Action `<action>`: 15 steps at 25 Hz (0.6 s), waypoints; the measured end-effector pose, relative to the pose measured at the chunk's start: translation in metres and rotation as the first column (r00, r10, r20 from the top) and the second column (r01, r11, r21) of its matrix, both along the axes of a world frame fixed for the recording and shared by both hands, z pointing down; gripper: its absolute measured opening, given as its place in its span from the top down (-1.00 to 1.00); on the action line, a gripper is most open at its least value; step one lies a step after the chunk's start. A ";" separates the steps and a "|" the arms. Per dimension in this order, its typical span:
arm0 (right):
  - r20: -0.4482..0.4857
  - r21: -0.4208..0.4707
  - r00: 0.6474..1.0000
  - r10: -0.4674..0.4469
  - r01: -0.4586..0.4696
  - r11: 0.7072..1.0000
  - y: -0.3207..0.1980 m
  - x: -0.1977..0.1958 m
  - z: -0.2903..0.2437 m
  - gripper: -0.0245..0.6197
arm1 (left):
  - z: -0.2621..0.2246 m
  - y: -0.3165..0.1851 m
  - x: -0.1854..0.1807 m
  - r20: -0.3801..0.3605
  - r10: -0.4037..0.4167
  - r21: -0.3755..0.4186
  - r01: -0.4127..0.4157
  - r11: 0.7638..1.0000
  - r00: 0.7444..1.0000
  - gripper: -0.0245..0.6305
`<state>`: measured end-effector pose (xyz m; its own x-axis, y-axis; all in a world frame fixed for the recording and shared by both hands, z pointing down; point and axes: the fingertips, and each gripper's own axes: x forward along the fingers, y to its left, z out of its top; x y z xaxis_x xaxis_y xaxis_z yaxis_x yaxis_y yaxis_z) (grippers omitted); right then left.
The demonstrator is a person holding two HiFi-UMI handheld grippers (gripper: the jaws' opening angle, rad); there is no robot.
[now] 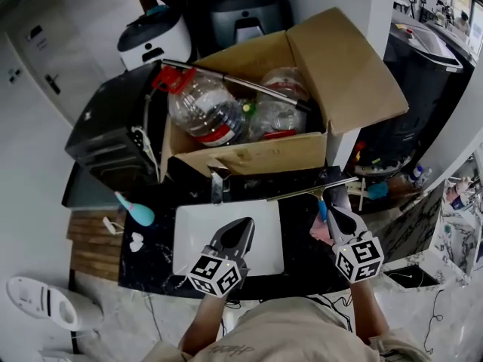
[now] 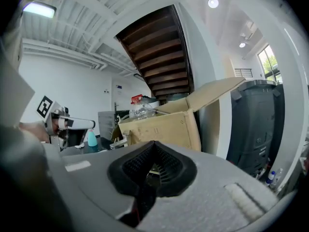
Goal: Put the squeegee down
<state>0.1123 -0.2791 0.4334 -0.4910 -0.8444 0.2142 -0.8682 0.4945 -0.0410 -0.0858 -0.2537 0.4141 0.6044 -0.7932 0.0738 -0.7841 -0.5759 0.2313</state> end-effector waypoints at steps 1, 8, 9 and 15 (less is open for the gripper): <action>0.011 0.012 1.000 -0.010 0.010 1.000 0.002 -0.001 -0.007 0.92 | -0.002 -0.001 0.001 -0.001 0.001 0.006 -0.001 1.000 1.000 0.88; 0.027 0.095 0.998 -0.048 0.045 0.994 0.014 0.000 -0.044 0.92 | -0.019 -0.003 0.008 0.007 0.002 0.053 -0.002 0.999 1.000 0.88; 0.025 0.103 0.998 -0.052 0.049 0.993 0.016 0.001 -0.047 0.92 | -0.019 -0.004 0.009 0.016 0.004 0.056 -0.004 0.998 1.000 0.88; 0.008 0.123 0.998 -0.054 0.053 0.991 0.025 0.007 -0.054 0.92 | -0.023 -0.006 0.012 0.023 0.005 0.071 -0.007 0.997 1.000 0.88</action>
